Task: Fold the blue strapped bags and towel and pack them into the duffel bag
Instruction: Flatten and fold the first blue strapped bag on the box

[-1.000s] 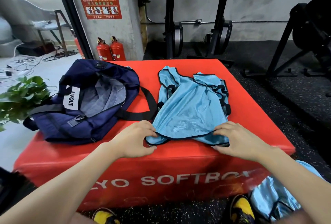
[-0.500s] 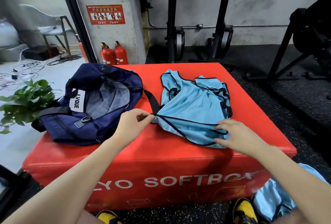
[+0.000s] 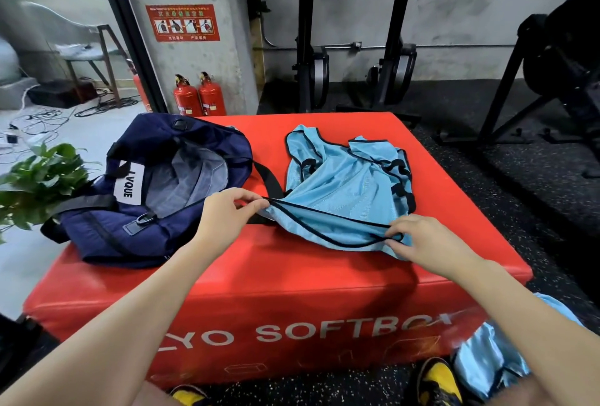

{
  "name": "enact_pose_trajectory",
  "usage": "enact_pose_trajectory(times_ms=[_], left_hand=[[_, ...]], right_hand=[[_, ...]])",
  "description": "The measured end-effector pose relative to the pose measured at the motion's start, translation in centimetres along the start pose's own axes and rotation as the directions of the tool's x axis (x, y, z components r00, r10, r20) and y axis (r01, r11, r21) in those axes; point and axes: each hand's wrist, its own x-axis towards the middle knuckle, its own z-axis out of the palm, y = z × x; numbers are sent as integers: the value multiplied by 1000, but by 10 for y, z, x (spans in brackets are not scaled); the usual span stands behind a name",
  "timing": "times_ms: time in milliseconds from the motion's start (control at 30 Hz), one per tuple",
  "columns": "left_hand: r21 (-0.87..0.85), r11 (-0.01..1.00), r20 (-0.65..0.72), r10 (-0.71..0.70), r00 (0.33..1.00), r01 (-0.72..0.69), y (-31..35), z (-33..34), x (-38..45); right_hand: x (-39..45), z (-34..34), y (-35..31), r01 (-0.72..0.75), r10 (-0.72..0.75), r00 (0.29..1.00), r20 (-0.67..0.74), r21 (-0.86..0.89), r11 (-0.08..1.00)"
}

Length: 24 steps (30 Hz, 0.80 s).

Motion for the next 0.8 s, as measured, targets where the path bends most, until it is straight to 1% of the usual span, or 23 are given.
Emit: enact_pose_trajectory(times_ms=[67,133,167,200,300,367,467,600,700,800], left_hand=[[-21,1000,-17,-3,1000,2,2,-1,1],[-49,999,-22,-23,999,22,4,-2,1],[-51,998,-23,-28,999,27,4,-2,2],[-44,999,-24,-28,999,26,5,-2,2],[-23,1000,-32,-9,999,8,7,-3,2],[-31,1000,-22,-5,1000,4,8,-3,2],[-16,1000,46,7,999,-7,8,-4,0],[104,992,132,60,989,-74,1,-6,-1],[168,971,214,136,967,-173,-6,-8,-2],[193,961,233,152,960,-199,-10,-11,-2]], right_hand=[[0,-3,2,-5,9,998,56,-60,998],[0,-1,1,28,-5,989,151,-146,989],[-1,0,-1,44,-15,983,181,-158,986],[-2,1,-3,53,-24,981,193,-146,988],[-4,3,-11,97,-85,984,160,-70,993],[-6,6,-17,130,-120,980,162,-57,990],[-8,12,-20,134,-112,973,204,-99,986],[-7,12,-17,97,-61,971,231,-148,984],[-6,13,-17,74,-44,965,259,-107,991],[-6,14,-18,67,-43,959,280,-74,995]])
